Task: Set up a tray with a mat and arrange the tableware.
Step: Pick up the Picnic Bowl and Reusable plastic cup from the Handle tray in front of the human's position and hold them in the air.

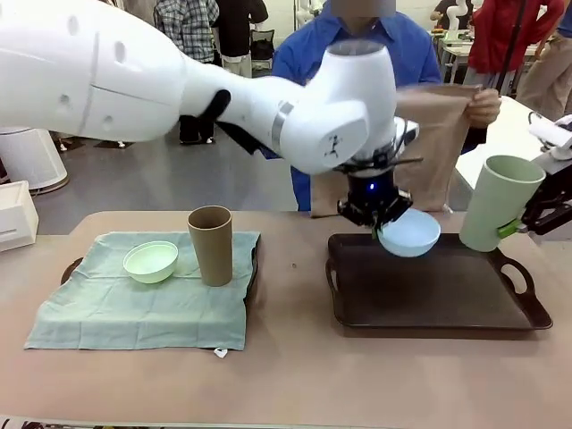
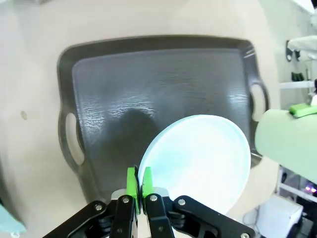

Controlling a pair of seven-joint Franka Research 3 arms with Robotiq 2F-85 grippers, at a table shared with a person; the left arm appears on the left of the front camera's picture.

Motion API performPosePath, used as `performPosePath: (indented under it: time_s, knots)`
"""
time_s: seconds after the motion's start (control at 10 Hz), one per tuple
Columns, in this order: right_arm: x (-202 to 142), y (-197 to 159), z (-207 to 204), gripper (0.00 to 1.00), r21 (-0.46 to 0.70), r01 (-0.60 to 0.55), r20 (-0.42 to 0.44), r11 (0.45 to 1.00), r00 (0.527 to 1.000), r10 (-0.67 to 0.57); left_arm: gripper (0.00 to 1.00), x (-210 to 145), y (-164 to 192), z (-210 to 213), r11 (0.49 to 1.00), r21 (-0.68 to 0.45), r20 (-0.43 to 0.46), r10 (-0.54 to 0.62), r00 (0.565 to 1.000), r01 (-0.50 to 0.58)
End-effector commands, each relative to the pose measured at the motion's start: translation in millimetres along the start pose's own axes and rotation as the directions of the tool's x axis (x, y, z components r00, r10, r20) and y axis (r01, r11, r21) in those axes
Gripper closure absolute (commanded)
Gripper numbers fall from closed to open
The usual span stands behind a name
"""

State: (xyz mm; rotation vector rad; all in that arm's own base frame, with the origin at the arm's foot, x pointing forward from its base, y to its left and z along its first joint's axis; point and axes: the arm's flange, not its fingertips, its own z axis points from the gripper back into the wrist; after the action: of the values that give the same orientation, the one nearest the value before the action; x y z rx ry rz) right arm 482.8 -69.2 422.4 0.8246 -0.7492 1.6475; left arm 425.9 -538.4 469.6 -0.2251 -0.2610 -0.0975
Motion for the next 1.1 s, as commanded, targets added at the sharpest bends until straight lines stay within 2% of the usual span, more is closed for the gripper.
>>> performPosePath:
  time_s: [0.0,0.2,0.4,0.5,1.0]
  knots:
    - [29.2,28.1,5.3,1.0,-0.018,-0.027,-0.046,0.999,0.999,0.026,1.0,-5.7,-18.9,41.9,1.0,0.015,0.074,-0.018,0.997,0.017]
    - [57.4,47.1,14.5,1.0,-0.03,-0.049,-0.08,0.998,0.996,0.046,1.0,-12.1,-34.3,85.1,0.999,0.019,0.143,-0.039,0.989,0.037]
    - [79.0,58.4,19.9,1.0,-0.056,-0.077,-0.092,0.995,0.993,0.072,1.0,-16.8,-31.0,107.6,1.0,0.025,0.187,-0.012,0.982,0.008]
    - [62.5,44.4,24.7,1.0,-0.037,-0.079,-0.074,0.996,0.994,0.076,1.0,-10.6,-33.9,99.0,0.999,-0.009,0.14,-0.049,0.989,0.05]
    - [62.5,44.4,24.7,1.0,-0.037,-0.079,-0.074,0.996,0.994,0.076,1.0,-10.6,-33.9,99.0,0.999,-0.009,0.14,-0.049,0.989,0.05]
